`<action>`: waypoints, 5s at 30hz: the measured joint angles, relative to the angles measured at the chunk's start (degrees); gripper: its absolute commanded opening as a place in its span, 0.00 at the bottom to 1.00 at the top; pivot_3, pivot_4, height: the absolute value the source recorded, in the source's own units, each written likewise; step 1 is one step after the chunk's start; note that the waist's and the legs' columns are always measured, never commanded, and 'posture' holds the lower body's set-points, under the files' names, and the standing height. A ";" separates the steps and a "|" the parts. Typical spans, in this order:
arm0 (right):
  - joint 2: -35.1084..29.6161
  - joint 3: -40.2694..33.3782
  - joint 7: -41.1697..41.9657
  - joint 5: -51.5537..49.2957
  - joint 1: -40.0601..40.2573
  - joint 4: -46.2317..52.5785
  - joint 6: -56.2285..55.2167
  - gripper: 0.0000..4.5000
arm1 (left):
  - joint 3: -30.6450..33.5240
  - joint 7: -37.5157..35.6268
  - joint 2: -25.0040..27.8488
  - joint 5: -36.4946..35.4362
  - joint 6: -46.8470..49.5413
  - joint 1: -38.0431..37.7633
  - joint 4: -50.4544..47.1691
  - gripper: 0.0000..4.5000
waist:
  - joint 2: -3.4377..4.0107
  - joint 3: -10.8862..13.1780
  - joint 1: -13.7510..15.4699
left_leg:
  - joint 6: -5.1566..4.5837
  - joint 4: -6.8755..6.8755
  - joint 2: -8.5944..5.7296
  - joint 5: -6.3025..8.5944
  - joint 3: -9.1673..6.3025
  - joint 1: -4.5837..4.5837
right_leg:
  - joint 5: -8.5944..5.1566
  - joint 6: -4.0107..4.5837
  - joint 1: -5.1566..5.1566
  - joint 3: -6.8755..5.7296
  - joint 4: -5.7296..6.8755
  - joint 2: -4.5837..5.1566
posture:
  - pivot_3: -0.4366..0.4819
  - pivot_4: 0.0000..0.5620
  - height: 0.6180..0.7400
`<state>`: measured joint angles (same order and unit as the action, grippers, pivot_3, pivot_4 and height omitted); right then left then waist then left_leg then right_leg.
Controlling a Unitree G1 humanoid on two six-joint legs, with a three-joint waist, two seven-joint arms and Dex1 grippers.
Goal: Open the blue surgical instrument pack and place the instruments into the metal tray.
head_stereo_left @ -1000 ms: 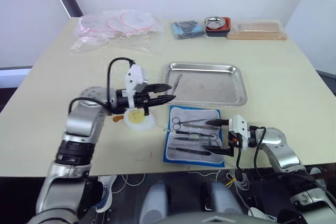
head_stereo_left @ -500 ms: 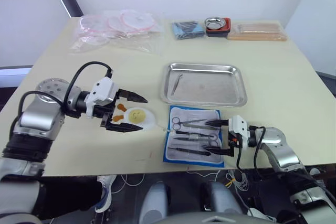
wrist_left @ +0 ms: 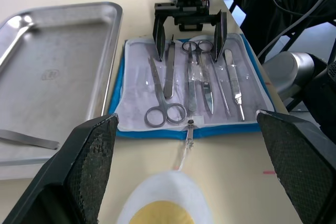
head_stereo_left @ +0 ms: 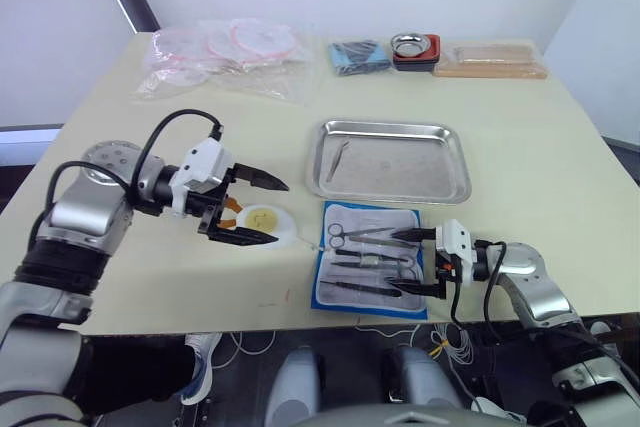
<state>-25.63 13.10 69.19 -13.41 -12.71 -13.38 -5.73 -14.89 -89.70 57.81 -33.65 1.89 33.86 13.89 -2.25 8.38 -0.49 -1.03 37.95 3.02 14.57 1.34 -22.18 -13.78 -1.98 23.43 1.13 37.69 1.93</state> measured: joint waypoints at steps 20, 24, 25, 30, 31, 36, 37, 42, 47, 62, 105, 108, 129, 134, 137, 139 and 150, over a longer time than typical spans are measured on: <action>-2.10 0.55 1.11 0.00 -0.34 -0.68 -1.99 1.00 | -0.47 1.04 -16.95 15.68 -1.33 5.74 6.65 0.99 | -0.05 -0.06 0.99 | 0.00 0.05 -0.08 0.00 -0.03 0.00 | 0.04 0.05 -0.06 0.11 0.01 -0.03 | 0.48 0.27 1.00; -2.36 0.72 1.60 0.00 -0.81 -1.11 -2.05 1.00 | -1.41 2.70 -21.22 18.29 -1.22 6.85 8.24 0.99 | -0.05 -0.07 1.13 | 0.00 0.07 -0.13 0.00 -0.05 0.04 | 0.03 0.04 -0.11 0.16 0.01 -0.04 | 0.48 0.27 1.00; -2.36 0.88 1.62 0.01 -0.99 -1.18 -2.05 1.00 | -1.54 2.86 -21.92 19.08 -1.32 6.87 8.81 0.99 | -0.04 -0.07 1.12 | 0.00 0.07 -0.13 0.00 -0.05 0.04 | 0.04 0.04 -0.11 0.16 0.02 -0.05 | 0.48 0.27 1.00; -2.47 1.05 1.69 0.00 -1.34 -1.49 -2.08 1.00 | -1.53 5.06 -24.56 22.47 -1.53 8.31 12.66 0.99 | -0.05 -0.07 1.11 | 0.00 0.07 -0.13 0.00 -0.07 0.06 | 0.04 0.05 -0.12 0.17 0.02 -0.07 | 0.48 0.27 1.00; -2.47 1.07 1.69 0.00 -1.47 -1.61 -2.08 1.00 | -1.53 5.25 -25.06 22.96 -1.54 8.63 13.28 0.99 | -0.05 -0.07 1.11 | 0.00 0.07 -0.13 0.00 -0.07 0.06 | 0.04 0.05 -0.13 0.16 0.01 -0.07 | 0.48 0.27 1.00; -2.45 1.23 1.61 0.00 -1.60 -1.65 -2.07 1.00 | -1.55 8.13 -28.77 26.39 -3.76 10.61 19.70 0.99 | -0.05 -0.07 1.09 | 0.00 0.07 -0.13 0.00 -0.09 0.07 | 0.04 0.05 -0.15 0.15 0.02 -0.09 | 0.48 0.27 1.00; -2.45 1.24 1.59 0.00 -1.59 -1.65 -2.07 1.00 | -1.54 8.38 -29.13 26.90 -4.19 10.99 20.60 0.99 | -0.05 -0.07 1.08 | 0.00 0.07 -0.13 0.00 -0.08 0.08 | 0.05 0.06 -0.15 0.15 0.02 -0.09 | 0.48 0.27 1.00; -2.44 1.24 1.44 0.00 -1.45 -1.54 -2.07 1.00 | -1.77 9.08 -31.03 29.18 -7.28 11.45 24.21 0.99 | -0.05 -0.08 1.08 | 0.00 0.07 -0.13 0.00 -0.09 0.08 | 0.06 0.09 -0.16 0.15 0.02 -0.09 | 0.48 0.27 1.00; -2.29 1.24 0.59 0.00 -0.97 -1.11 -2.05 1.00 | -1.83 8.63 -32.49 30.04 -8.94 11.68 24.95 0.99 | -0.06 -0.09 0.99 | 0.00 0.06 -0.13 0.00 -0.10 0.10 | 0.06 0.09 -0.17 0.14 0.02 -0.09 | 0.48 0.27 1.00; -2.16 1.23 -0.12 -0.07 -0.47 -0.61 -2.04 1.00 | -1.38 5.97 -32.17 29.17 -8.39 11.29 23.80 0.60 | -0.06 -0.09 0.85 | 0.00 0.06 -0.12 0.00 -0.13 0.10 | 0.06 0.09 -0.17 0.13 0.02 -0.10 | 0.48 0.27 1.00; -1.51 1.22 -1.13 -0.06 -0.13 -0.40 -2.04 1.00 | -3.08 10.20 -33.26 32.51 -9.60 10.20 23.55 0.60 | -0.08 -0.11 0.03 | 0.00 0.04 -0.12 0.00 -0.19 0.11 | 0.06 0.09 -0.20 0.08 0.01 -0.10 | 0.48 0.27 1.00; -1.45 1.22 -1.19 -0.06 -0.13 -0.41 -2.04 1.00 | -3.20 10.65 -33.23 33.18 -10.68 10.27 23.97 0.60 | -0.08 -0.11 0.01 | 0.00 0.04 -0.12 0.00 -0.19 0.11 | 0.06 0.09 -0.20 0.08 0.02 -0.10 | 0.48 0.27 1.00; -1.01 1.23 -1.60 -0.03 -0.12 -0.44 -2.03 1.00 | -3.47 8.04 -31.92 33.36 -7.44 8.59 20.25 0.36 | -0.09 -0.12 -0.15 | 0.00 0.00 -0.10 0.00 -0.18 0.14 | 0.05 0.10 -0.21 0.09 0.01 -0.12 | 0.48 0.27 1.00; -0.98 1.23 -1.66 -0.03 -0.12 -0.44 -2.03 1.00 | -3.66 7.07 -31.66 32.99 -4.47 8.05 18.30 0.00 | -0.10 -0.12 -0.16 | 0.00 0.00 -0.08 0.00 -0.18 0.15 | 0.05 0.10 -0.21 0.09 0.01 -0.13 | 0.48 0.27 1.00; -0.96 1.23 -1.70 -0.03 -0.11 -0.44 -2.03 1.00 | -3.69 7.06 -31.59 32.99 -3.58 8.02 17.91 0.00 | -0.10 -0.12 -0.16 | 0.00 0.00 -0.08 0.00 -0.18 0.15 | 0.05 0.10 -0.21 0.09 0.01 -0.13 | 0.48 0.27 1.00; -0.85 1.25 -1.85 -0.02 -0.11 -0.43 -2.03 1.00 | -4.01 6.93 -31.03 33.17 -1.88 8.02 16.60 0.00 | -0.10 -0.12 -0.18 | 0.00 -0.01 -0.07 0.00 -0.18 0.15 | 0.04 0.10 -0.21 0.10 0.01 -0.14 | 0.48 0.27 1.00; -0.53 1.26 -2.10 0.02 -0.07 -0.43 -2.03 1.00 | -6.53 5.38 -28.46 34.04 11.09 9.76 8.29 0.00 | -0.12 -0.14 -0.30 | 0.00 -0.05 -0.04 0.00 -0.17 0.18 | 0.01 0.08 -0.21 0.11 0.01 -0.18 | 0.48 0.27 1.00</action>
<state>-26.16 14.36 67.08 -13.39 -12.78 -13.81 -7.76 -21.42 -84.33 29.35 0.39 12.98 43.62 22.18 -2.37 8.24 -0.79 -1.03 37.90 2.98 14.57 1.16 -22.00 -13.77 -1.90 23.22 1.23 37.69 1.75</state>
